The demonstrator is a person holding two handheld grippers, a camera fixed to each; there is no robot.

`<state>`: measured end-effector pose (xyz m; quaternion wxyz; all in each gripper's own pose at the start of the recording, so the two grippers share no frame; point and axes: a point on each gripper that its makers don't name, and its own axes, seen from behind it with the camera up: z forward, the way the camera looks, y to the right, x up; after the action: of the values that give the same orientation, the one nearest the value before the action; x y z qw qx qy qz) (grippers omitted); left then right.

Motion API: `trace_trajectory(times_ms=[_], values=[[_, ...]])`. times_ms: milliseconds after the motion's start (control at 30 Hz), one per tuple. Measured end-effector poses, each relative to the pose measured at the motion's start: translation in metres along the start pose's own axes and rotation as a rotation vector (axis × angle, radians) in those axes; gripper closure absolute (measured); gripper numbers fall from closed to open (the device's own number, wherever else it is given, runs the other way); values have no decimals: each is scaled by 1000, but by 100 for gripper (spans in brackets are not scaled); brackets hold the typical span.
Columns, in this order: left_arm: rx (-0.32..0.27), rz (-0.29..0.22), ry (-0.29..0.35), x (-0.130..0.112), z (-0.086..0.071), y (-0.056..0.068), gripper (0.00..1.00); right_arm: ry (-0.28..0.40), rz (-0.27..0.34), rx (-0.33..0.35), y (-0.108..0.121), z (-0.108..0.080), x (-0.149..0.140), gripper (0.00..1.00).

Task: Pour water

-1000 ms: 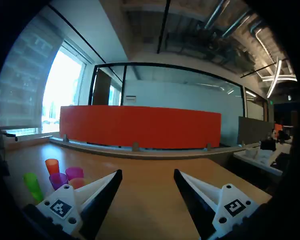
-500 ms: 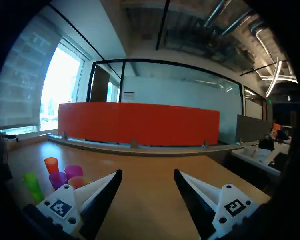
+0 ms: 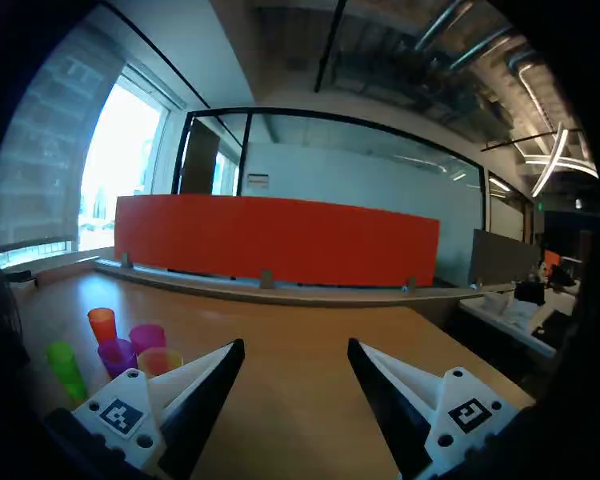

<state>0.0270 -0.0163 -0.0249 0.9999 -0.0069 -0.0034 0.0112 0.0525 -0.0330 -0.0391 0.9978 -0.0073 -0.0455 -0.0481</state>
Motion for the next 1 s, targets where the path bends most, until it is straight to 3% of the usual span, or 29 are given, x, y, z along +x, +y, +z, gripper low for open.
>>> trace_trajectory(times_ms=[300, 1000], values=[[-16, -25, 13, -2, 7, 14, 12, -4, -1, 16, -13, 5, 3, 0], [2, -47, 28, -8, 13, 20, 13, -13, -16, 16, -17, 10, 1, 0]])
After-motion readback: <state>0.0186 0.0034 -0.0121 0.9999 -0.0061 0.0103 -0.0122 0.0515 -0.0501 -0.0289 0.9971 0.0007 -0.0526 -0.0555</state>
